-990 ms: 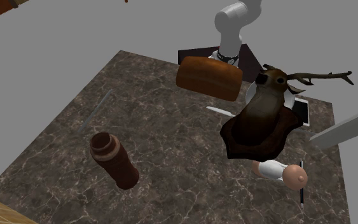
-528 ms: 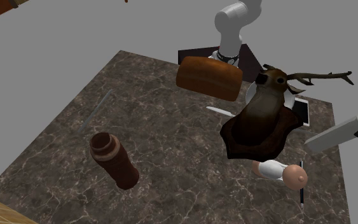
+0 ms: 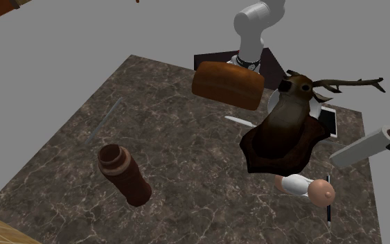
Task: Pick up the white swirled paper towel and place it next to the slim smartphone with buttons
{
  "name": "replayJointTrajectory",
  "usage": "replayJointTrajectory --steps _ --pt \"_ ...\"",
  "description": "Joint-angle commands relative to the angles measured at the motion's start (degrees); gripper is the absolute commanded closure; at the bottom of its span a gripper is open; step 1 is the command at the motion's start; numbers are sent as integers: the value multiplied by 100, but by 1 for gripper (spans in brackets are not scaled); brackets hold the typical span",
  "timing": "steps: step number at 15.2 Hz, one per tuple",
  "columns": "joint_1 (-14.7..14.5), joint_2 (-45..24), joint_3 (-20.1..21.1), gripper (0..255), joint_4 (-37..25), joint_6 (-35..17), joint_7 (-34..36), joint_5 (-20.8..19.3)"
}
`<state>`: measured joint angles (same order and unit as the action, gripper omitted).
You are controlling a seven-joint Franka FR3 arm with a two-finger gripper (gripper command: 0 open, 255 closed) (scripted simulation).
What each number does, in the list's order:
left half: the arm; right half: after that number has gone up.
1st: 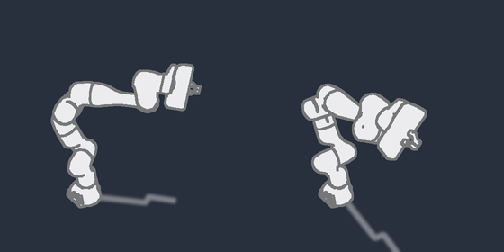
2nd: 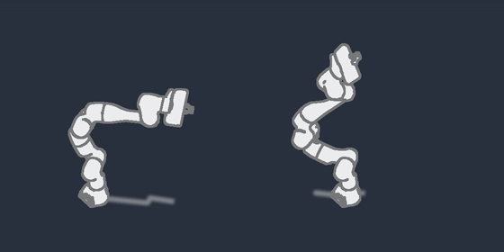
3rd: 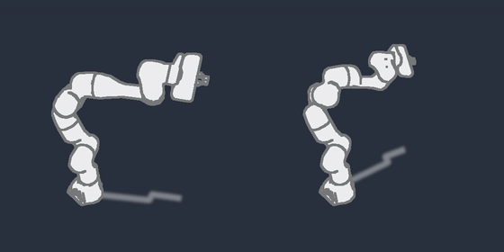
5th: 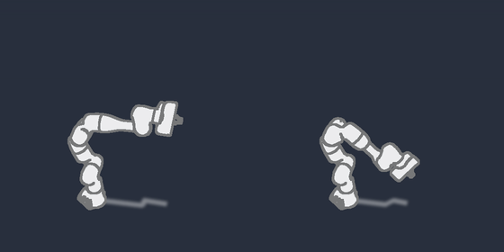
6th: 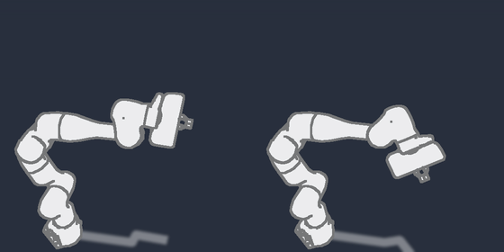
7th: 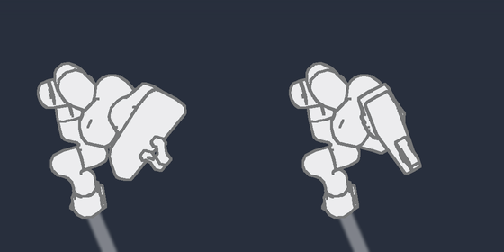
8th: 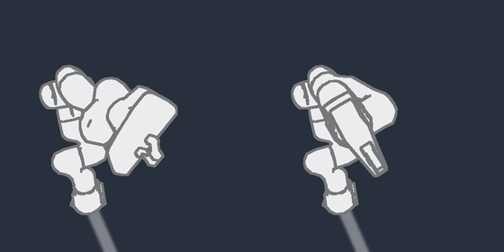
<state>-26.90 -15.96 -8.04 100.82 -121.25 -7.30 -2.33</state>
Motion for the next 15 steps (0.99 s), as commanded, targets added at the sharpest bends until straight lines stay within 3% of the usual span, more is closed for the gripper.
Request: replayJointTrajectory --steps 1,4,8,15 --pt "0 0 0 0 0 0 0 0" --pt "0 0 0 0 0 0 0 0" --pt "-35 254 5 0 -383 638 17 -28" --pt "-35 255 5 0 -383 638 17 -28"
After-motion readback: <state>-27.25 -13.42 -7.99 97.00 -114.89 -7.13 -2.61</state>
